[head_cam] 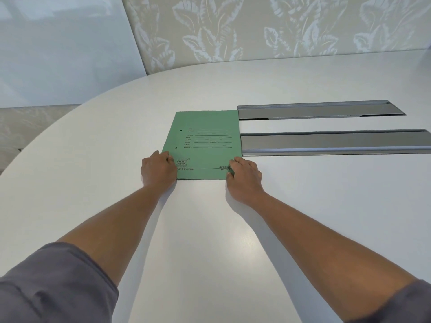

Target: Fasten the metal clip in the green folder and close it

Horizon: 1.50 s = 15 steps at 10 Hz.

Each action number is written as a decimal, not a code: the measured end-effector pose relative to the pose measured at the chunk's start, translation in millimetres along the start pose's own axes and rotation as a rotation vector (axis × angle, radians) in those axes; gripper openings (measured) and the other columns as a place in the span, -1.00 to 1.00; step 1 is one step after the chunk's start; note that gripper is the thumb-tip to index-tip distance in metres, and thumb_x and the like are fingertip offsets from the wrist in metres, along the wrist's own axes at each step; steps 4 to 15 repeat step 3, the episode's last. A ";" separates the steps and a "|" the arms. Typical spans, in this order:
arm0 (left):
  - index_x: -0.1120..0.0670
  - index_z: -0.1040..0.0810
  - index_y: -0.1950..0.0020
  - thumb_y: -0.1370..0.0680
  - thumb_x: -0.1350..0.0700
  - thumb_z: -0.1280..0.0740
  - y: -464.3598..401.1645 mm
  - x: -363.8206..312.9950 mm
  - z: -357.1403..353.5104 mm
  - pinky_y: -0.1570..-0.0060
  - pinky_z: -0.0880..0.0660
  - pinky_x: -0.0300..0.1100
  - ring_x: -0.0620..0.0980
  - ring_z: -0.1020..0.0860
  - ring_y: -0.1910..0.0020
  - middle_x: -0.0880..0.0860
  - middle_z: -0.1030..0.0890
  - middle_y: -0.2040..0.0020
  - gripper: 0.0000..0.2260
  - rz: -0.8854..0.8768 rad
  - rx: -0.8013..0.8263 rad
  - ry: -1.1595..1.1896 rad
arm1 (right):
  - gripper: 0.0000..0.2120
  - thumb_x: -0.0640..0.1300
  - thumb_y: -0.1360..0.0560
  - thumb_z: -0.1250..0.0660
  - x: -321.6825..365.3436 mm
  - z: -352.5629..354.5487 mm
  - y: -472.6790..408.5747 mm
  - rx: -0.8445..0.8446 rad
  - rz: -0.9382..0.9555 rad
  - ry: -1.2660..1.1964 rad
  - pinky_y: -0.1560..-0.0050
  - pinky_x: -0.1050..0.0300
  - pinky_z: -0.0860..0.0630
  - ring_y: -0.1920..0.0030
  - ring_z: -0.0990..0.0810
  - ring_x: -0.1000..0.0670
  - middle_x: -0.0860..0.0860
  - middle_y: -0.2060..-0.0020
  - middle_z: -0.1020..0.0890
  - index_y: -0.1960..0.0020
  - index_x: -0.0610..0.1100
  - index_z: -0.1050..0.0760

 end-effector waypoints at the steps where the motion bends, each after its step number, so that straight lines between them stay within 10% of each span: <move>1: 0.12 -0.48 0.02 -0.62 0.07 -0.11 10.2 -13.6 3.9 -0.14 -0.37 0.11 0.28 -0.41 -0.22 0.15 -0.51 -0.18 -0.80 -0.114 0.041 -0.133 | -0.58 -0.10 -0.63 -0.15 0.4 5.1 3.0 0.043 -0.001 0.003 -0.41 -0.17 -0.21 -0.50 -0.22 -0.17 -0.08 -0.53 -0.32 -0.47 -0.16 -0.35; 3: 0.07 -0.32 -0.55 -0.65 0.01 -0.09 33.9 -53.5 20.8 -0.49 -0.22 0.13 0.18 -0.18 -0.57 0.13 -0.26 -0.60 -0.54 -0.352 0.081 -0.174 | -0.46 -0.06 -0.64 -0.14 14.7 44.2 18.9 -0.062 0.103 0.124 -0.49 -0.24 -0.14 -0.59 -0.11 -0.14 -0.09 -0.61 -0.20 -0.58 -0.15 -0.16; 15: 0.07 -0.32 -0.55 -0.65 0.01 -0.09 33.9 -53.5 20.8 -0.49 -0.22 0.13 0.18 -0.18 -0.57 0.13 -0.26 -0.60 -0.54 -0.352 0.081 -0.174 | -0.46 -0.06 -0.64 -0.14 14.7 44.2 18.9 -0.062 0.103 0.124 -0.49 -0.24 -0.14 -0.59 -0.11 -0.14 -0.09 -0.61 -0.20 -0.58 -0.15 -0.16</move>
Point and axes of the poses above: each hand's wrist, its own y-axis away from the middle knuckle, its own z-axis out of the back of the hand, x = y × z, the point moved 5 cm from there along -y, towards the middle knuckle
